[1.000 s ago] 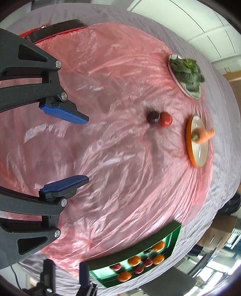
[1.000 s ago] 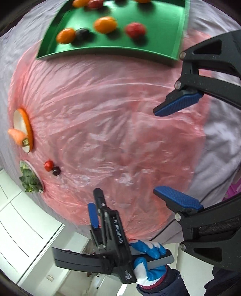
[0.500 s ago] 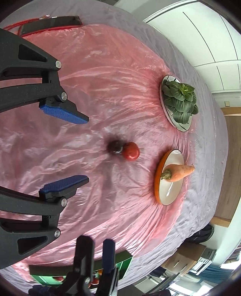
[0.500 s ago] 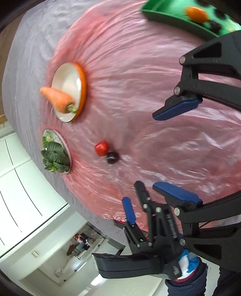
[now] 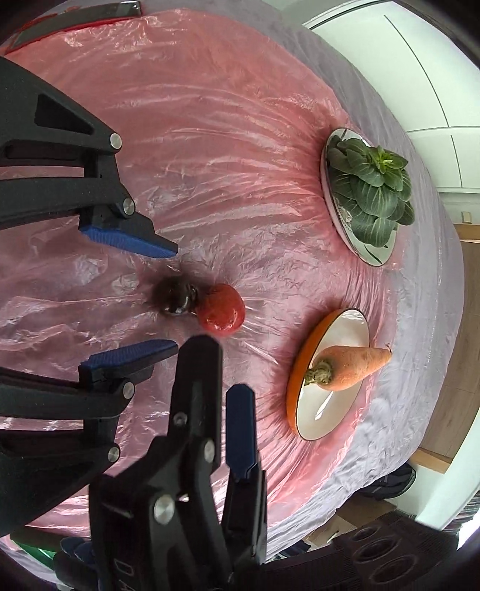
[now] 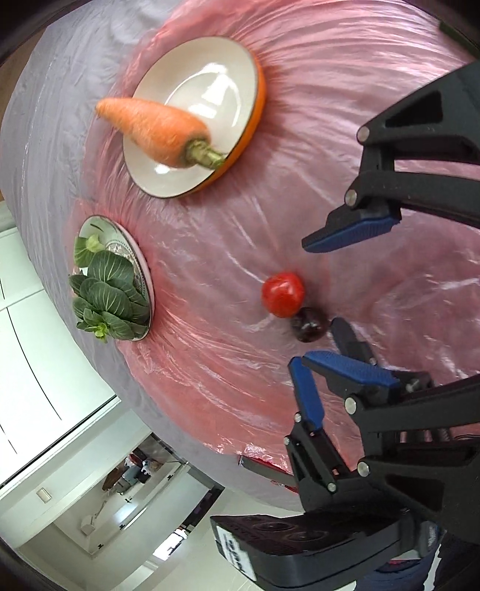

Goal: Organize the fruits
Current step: 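Grasp the last dark plum with the left tool while the right tool grasps the last red tomato, then carry the dark plum and red tomato over the green tray with both tools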

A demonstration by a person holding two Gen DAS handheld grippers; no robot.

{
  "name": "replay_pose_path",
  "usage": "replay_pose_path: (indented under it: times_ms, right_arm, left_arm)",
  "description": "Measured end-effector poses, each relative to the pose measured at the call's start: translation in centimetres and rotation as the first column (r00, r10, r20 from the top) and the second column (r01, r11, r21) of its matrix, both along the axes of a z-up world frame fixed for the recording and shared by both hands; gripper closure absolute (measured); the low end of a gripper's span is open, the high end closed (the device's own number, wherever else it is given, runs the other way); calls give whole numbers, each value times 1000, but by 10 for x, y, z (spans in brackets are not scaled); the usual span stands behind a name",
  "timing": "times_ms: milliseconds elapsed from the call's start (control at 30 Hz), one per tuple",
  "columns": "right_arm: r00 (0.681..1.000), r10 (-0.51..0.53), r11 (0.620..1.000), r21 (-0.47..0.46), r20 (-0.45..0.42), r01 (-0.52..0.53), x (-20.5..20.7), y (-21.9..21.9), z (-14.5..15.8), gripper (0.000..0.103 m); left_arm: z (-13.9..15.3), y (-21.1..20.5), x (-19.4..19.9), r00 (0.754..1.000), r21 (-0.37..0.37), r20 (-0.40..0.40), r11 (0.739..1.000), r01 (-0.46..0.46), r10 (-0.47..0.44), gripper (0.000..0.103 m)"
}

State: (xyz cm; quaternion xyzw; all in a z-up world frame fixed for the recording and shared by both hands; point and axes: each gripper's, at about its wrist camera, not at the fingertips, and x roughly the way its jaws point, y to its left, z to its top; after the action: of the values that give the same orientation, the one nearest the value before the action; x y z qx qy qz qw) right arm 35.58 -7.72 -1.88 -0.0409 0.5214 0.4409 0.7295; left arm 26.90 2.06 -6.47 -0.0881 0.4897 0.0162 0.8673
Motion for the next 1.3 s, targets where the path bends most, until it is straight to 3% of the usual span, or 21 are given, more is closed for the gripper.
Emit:
replay_pose_path:
  times_ms: [33, 100, 167, 367, 467, 633, 967, 1300]
  right_arm:
    - [1000, 4, 1000, -7, 0, -4, 2, 4, -1, 10]
    - [1000, 15, 999, -30, -10, -16, 7, 14, -6, 26]
    - [999, 26, 998, -51, -20, -27, 11, 22, -11, 32]
    - [998, 47, 992, -112, -39, -51, 19, 42, -26, 34]
    - [996, 68, 986, -147, -52, -75, 20, 50, -35, 55]
    - [995, 73, 984, -157, -62, -82, 24, 56, -42, 55]
    - [986, -6, 1000, -16, -164, 4, 37, 35, -44, 56]
    - [989, -52, 998, 30, -139, 56, 31, 16, -19, 56]
  left_arm:
    - [-2, 1, 2, 1000, -8, -6, 1000, -1, 1, 67]
    - [-7, 2, 6, 1000, -20, -18, 1000, 1, -2, 71]
    - [-11, 3, 9, 1000, -29, -28, 1000, -2, 1, 73]
    - [-22, 7, 16, 999, -49, -46, 999, -5, 3, 76]
    - [-26, 9, 21, 999, -55, -53, 998, -6, 3, 80]
    - [-30, 9, 22, 999, -52, -39, 998, 18, -20, 82]
    - [-22, 13, 12, 999, -59, -15, 998, 29, -29, 82]
    - [-2, 13, 2, 999, -55, 20, 998, 42, -41, 82]
